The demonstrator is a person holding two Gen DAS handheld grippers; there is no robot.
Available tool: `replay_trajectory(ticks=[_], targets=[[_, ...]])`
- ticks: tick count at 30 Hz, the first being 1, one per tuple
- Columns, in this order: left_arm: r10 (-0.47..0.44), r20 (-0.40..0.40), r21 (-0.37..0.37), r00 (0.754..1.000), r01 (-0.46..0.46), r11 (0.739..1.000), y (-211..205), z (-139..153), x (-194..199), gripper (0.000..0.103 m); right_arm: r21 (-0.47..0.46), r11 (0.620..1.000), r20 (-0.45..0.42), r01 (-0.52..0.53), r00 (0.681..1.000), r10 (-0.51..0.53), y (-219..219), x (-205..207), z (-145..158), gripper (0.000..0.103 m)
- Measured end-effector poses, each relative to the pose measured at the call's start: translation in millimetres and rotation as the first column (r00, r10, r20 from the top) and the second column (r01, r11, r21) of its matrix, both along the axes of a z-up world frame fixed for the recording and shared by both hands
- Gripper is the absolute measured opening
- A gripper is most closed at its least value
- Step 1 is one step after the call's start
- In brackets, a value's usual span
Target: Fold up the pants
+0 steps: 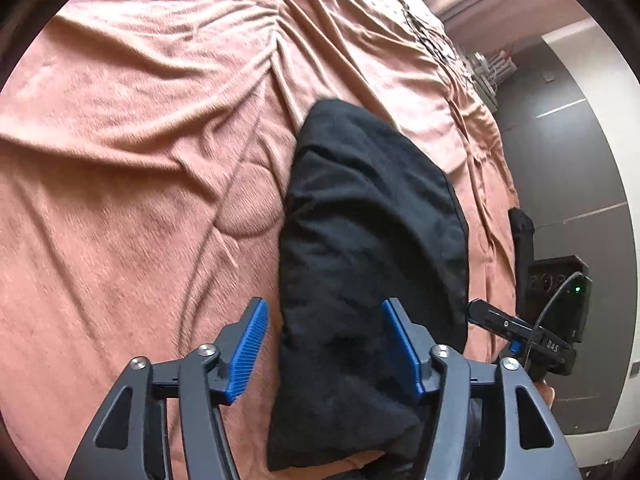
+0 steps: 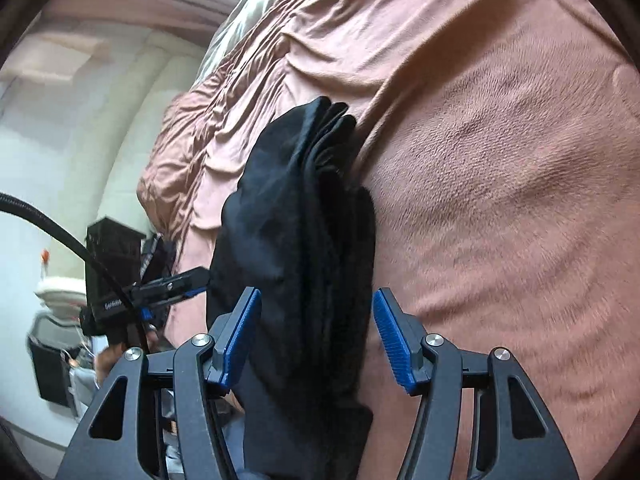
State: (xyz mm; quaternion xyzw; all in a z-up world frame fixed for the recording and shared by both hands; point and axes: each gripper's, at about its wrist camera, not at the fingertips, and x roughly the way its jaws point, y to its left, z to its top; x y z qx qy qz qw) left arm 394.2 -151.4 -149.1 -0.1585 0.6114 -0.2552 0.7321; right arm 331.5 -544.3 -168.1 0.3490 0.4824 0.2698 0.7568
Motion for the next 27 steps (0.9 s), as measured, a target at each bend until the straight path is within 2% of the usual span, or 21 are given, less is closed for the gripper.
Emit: replay_trajectory(ticks=[5,9,14,16,18,20,21,23,27], targets=[[0.024,0.005,-0.039,1.000,-0.023,0.999,-3,-4,17,0.062,0.028,1.000,-0.012,0.008,1.000,-0.008,-4,13,-15,0.067],[0.045,0.016,-0.052,0.999,-0.044,0.998,-9,-8,37,0.061,0.045,0.999,-0.026,0.003,1.000,-0.002,2,20,-21,0.068],[0.045,0.006,-0.081,0.999,-0.045,0.996,-20,-11,58,0.043,0.073,0.997,-0.005,-0.005,1.000,0.005,6,26,-30,0.068],[0.041,0.006,-0.080,0.999,-0.040,0.996,-24,-12,64,0.039,0.091,0.996,0.010,0.000,1.000,-0.001,4,26,-32,0.067],[0.041,0.008,-0.084,0.999,-0.040,0.996,-24,-13,72,0.039,0.100,0.995,0.018,0.003,1.000,-0.005,2,26,-34,0.063],[0.040,0.009,-0.094,0.999,-0.039,0.995,-27,-13,78,0.038,0.081,0.997,0.016,0.006,1.000,-0.008,3,27,-37,0.050],[0.038,0.011,-0.092,0.999,-0.037,0.995,-29,-14,81,0.038,0.085,0.996,0.011,0.013,1.000,-0.014,2,26,-40,0.048],[0.033,0.015,-0.084,0.999,-0.032,0.996,-34,-16,88,0.028,0.095,0.995,0.008,0.021,1.000,-0.022,0,24,-41,0.041],[0.040,0.014,-0.074,0.999,-0.039,0.996,-40,-22,100,0.017,0.098,0.995,0.010,0.022,1.000,-0.023,-4,19,-46,0.034]])
